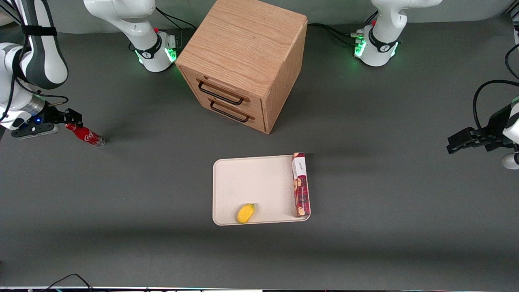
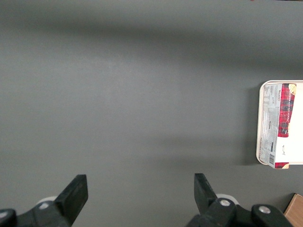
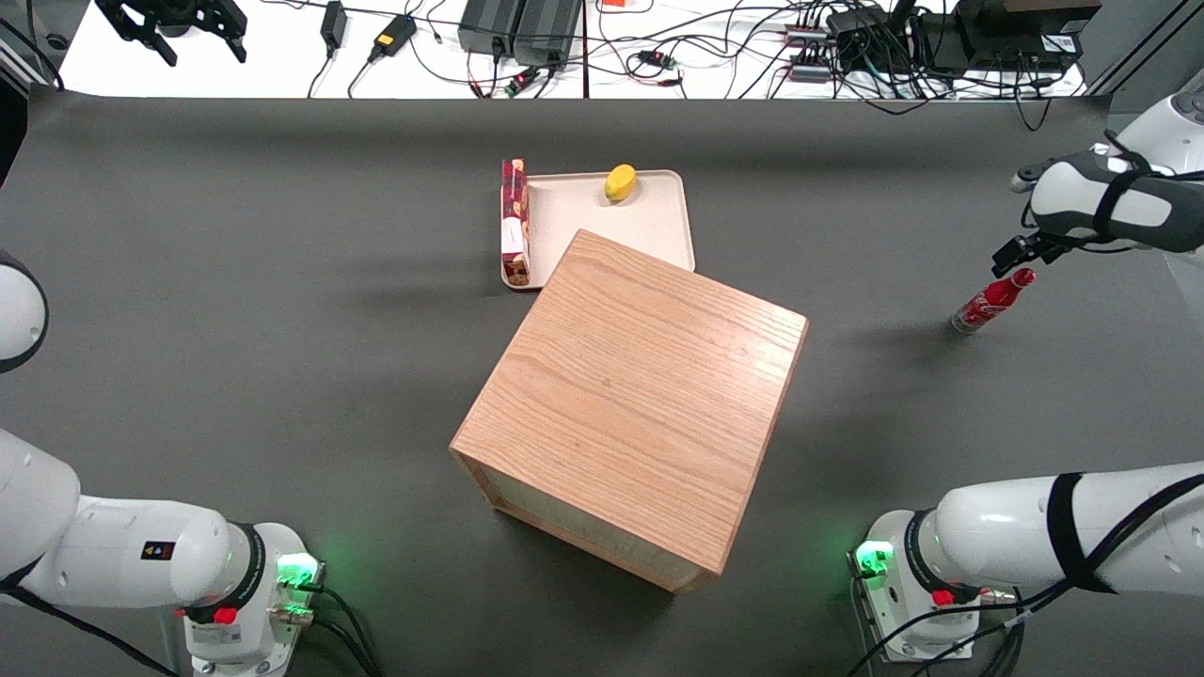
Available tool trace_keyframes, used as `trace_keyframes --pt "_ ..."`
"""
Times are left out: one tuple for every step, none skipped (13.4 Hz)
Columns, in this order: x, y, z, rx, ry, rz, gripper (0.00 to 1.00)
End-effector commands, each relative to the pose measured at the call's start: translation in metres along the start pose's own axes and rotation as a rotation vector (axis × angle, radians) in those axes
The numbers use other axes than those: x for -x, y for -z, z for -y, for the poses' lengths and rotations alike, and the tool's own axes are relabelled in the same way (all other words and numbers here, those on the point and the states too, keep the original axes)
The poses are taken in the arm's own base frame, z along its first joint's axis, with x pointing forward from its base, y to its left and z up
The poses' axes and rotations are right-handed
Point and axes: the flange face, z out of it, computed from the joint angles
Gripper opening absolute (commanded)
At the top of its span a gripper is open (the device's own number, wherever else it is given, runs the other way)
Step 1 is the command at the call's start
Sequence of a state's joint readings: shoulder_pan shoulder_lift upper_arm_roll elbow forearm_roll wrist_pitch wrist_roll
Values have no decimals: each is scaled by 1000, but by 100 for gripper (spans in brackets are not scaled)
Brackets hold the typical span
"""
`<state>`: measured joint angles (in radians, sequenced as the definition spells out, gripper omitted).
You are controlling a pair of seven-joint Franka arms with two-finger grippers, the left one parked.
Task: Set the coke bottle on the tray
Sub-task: 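Close the right gripper around the bottle's body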
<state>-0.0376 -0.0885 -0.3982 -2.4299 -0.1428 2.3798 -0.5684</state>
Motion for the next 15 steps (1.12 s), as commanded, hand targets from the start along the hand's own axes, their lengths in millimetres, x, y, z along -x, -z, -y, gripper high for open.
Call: trace_keyframes --pt "8 -7 -5 13 29 -11 79" --pt "8 -8 -5 12 31 -9 56" --pt "9 -10 -4 8 30 -4 34" --pt "9 -11 -4 6 32 0 18" --pt "9 -11 -3 5 30 1 11" --pt "8 -10 -3 5 31 2 7" --pt "8 -10 -3 4 33 4 4" --pt "8 -9 -2 4 33 2 4" --pt "7 -5 -1 2 36 0 4" --pt "5 7 1 -9 36 7 3" --pt "2 33 -1 -17 37 6 3" --pt "-5 62 2 -22 52 11 3" --pt "-19 104 7 -13 76 8 3" --pt "-32 147 10 -16 87 21 3" --pt "-52 195 22 -14 111 31 3"
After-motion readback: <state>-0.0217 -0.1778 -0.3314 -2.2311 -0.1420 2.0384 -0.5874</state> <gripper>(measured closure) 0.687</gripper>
